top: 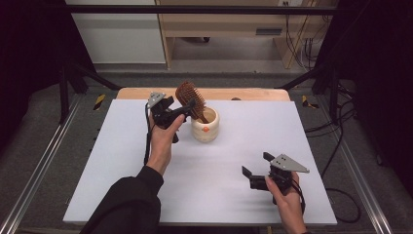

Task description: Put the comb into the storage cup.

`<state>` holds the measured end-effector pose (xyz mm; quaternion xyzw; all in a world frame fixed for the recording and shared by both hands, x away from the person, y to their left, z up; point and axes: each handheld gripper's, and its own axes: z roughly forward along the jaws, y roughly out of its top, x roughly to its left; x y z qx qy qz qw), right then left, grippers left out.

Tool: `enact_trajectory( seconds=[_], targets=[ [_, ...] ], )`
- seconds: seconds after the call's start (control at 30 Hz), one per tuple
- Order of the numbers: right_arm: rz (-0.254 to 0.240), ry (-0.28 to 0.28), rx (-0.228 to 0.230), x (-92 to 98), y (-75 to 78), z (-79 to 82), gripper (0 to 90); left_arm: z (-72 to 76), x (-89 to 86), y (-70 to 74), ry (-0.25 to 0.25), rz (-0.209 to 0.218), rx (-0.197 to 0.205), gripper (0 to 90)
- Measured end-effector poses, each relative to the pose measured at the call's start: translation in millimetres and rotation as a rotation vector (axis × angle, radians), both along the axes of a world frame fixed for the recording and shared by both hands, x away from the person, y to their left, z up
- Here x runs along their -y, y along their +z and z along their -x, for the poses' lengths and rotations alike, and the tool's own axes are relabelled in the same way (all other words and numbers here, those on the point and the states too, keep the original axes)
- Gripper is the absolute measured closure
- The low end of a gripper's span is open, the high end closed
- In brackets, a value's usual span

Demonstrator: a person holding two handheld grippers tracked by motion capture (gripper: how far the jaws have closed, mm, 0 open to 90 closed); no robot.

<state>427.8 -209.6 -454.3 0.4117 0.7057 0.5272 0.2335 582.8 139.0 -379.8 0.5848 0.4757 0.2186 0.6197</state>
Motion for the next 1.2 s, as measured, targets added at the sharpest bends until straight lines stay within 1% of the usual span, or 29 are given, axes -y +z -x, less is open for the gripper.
enact_trajectory(
  seconds=[0.43,0.5,0.57,0.7,0.77,0.93,0.97,1.07,1.13,1.2],
  targets=[
    [0.001,0.002,-0.001,-0.4,-0.1,0.1,3.5,4.2,-1.4,0.7,-0.002,-0.011,0.013,2.8],
    [0.003,0.002,0.000,-0.3,-0.2,0.0,3.5,5.0,-1.5,1.1,-0.004,-0.016,0.015,2.8],
    [0.003,0.002,0.000,-0.4,-0.3,0.0,3.5,5.7,-1.4,1.1,-0.004,-0.032,0.020,2.8],
    [0.002,0.002,-0.001,-0.3,-0.1,0.3,3.5,7.1,-1.6,1.1,-0.005,-0.039,0.016,3.0],
    [0.003,0.002,-0.002,-0.5,-0.2,0.1,3.5,8.3,-2.3,1.5,-0.006,-0.045,0.020,3.0],
    [0.002,0.003,-0.001,-0.9,-0.1,0.6,3.5,11.6,-6.5,2.5,-0.006,-0.046,0.013,2.9],
    [0.003,0.004,0.000,-0.9,0.0,0.8,3.5,13.2,-7.6,2.8,-0.005,-0.048,0.017,2.9],
    [0.005,0.006,0.001,-1.6,0.1,0.9,3.5,17.1,-10.4,3.5,-0.008,-0.055,0.022,2.9],
    [0.005,0.006,0.000,-2.0,0.1,1.1,3.5,19.4,-12.8,4.9,-0.007,-0.070,0.016,2.9],
    [0.007,0.007,0.000,-2.3,-0.1,1.4,3.5,21.8,-15.4,6.3,-0.010,-0.069,0.011,2.9]
  ],
)
